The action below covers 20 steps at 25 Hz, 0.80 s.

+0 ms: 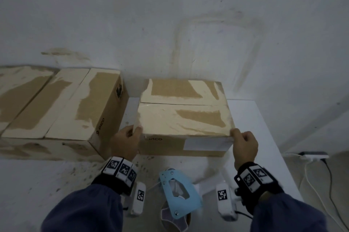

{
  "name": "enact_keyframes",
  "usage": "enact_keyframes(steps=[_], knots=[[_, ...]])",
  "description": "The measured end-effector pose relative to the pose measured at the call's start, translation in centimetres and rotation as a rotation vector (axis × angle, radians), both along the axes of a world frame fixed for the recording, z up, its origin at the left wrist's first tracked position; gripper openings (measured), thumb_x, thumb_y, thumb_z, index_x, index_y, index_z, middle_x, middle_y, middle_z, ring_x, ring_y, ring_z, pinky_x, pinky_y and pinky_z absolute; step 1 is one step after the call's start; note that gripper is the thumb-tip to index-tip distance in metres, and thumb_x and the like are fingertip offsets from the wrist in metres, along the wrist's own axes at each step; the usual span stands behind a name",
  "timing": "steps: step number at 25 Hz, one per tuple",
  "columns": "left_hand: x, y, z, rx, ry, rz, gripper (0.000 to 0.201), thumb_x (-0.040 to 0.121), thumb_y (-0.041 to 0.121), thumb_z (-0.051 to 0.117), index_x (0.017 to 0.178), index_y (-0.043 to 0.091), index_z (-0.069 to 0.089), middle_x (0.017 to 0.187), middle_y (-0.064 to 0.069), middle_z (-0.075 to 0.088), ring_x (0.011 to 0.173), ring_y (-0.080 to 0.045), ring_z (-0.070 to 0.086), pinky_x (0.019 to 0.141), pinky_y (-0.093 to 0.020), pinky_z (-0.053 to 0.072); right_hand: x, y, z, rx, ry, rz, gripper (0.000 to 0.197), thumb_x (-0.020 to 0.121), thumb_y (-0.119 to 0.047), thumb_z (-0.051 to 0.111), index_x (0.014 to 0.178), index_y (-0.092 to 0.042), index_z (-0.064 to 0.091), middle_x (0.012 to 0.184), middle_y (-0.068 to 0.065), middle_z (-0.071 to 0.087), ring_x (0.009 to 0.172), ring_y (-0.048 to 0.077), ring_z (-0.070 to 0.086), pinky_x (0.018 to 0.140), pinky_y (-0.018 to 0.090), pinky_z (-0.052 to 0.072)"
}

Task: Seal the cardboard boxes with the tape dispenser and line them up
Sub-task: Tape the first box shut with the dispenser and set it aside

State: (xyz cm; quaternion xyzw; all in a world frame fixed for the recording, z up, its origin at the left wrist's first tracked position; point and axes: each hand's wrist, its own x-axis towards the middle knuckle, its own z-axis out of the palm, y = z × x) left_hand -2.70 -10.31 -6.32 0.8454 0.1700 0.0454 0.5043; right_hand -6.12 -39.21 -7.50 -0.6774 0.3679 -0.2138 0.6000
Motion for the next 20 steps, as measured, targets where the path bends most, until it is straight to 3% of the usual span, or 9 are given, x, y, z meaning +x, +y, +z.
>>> enact_keyframes(steps=[2,4,6,7,9,12,14,16,20], knots=[[1.4,0.1,0.3,-0.104,0.045,-0.01,0.019,0.089,0.019,0.056,0.1,0.004,0.059,0.094,-0.012,0.06,0.095,-0.029,0.056,0.077,-0.03,0.041,0.7,-0.6,0.1,0.035,-0.011,0.087,0.031,0.078,-0.014,0.058,0.059,-0.013,0.034,0.063,0.002,0.036,0.067,0.019,0.036,0.057,0.031,0.029],[3.2,0.3,0.2,-0.24,0.084,-0.091,0.048,0.088,0.014,0.049,0.135,0.01,0.041,0.134,-0.013,0.047,0.124,-0.032,0.044,0.101,-0.039,0.038,1.8,-1.1,0.8,0.068,0.003,0.187,0.009,0.075,-0.01,0.05,0.068,-0.012,0.045,0.072,0.003,0.043,0.077,0.022,0.041,0.056,0.029,0.033],[4.9,0.2,0.0,-0.286,0.127,-0.177,0.068,0.087,0.001,0.04,0.15,0.016,0.018,0.155,-0.008,0.024,0.139,-0.03,0.027,0.11,-0.041,0.026,2.8,-1.5,1.4,0.121,0.029,0.319,0.031,0.078,-0.004,0.041,0.106,-0.006,0.053,0.099,0.009,0.053,0.092,0.023,0.046,0.063,0.027,0.04],[5.4,0.2,0.0,-0.323,0.146,-0.223,0.072,0.084,-0.002,0.039,0.15,0.017,0.017,0.155,-0.008,0.023,0.14,-0.03,0.025,0.11,-0.041,0.026,3.2,-1.5,1.5,0.162,0.025,0.394,0.043,0.081,-0.004,0.039,0.122,-0.004,0.048,0.111,0.014,0.054,0.097,0.023,0.049,0.069,0.027,0.042],[6.5,-0.1,-0.1,-0.472,0.116,-0.314,0.067,0.077,0.005,0.046,0.141,0.018,0.031,0.145,-0.014,0.038,0.132,-0.035,0.036,0.101,-0.044,0.036,3.7,-1.6,1.2,0.216,-0.012,0.486,0.037,0.089,-0.009,0.04,0.123,-0.009,0.053,0.118,0.016,0.06,0.1,0.024,0.057,0.082,0.033,0.048],[6.9,-0.4,0.2,-0.64,0.133,-0.262,0.05,0.093,0.005,0.043,0.141,0.009,0.032,0.135,-0.011,0.045,0.109,-0.031,0.053,0.082,-0.033,0.044,4.3,-2.2,0.5,0.191,0.03,0.505,0.031,0.095,-0.019,0.046,0.125,-0.016,0.052,0.122,0.007,0.061,0.108,0.023,0.06,0.095,0.043,0.048],[7.8,0.3,-0.3,-0.62,0.2,-0.272,0.057,0.097,0.015,0.044,0.149,0.016,0.02,0.15,-0.004,0.032,0.127,-0.029,0.043,0.101,-0.038,0.038,5.1,-2.9,0.8,0.185,0.083,0.501,0.031,0.096,-0.026,0.048,0.123,-0.011,0.045,0.118,0.004,0.057,0.105,0.02,0.058,0.086,0.036,0.05],[9.1,1.0,-0.6,-0.428,0.28,-0.318,0.071,0.092,0.039,0.052,0.15,0.029,0.012,0.158,0.003,0.015,0.144,-0.024,0.02,0.115,-0.042,0.02,5.8,-3.2,1.4,0.118,0.156,0.503,0.029,0.096,-0.033,0.046,0.114,-0.01,0.042,0.114,0.006,0.052,0.1,0.019,0.055,0.078,0.032,0.047],[9.9,0.7,-0.5,-0.122,0.273,-0.366,0.075,0.086,0.054,0.053,0.149,0.034,0.016,0.154,-0.004,0.017,0.14,-0.03,0.025,0.116,-0.045,0.022,6.7,-2.5,1.8,-0.039,0.241,0.519,0.033,0.097,-0.035,0.041,0.116,-0.009,0.035,0.122,0.012,0.048,0.089,0.015,0.053,0.067,0.027,0.042]])
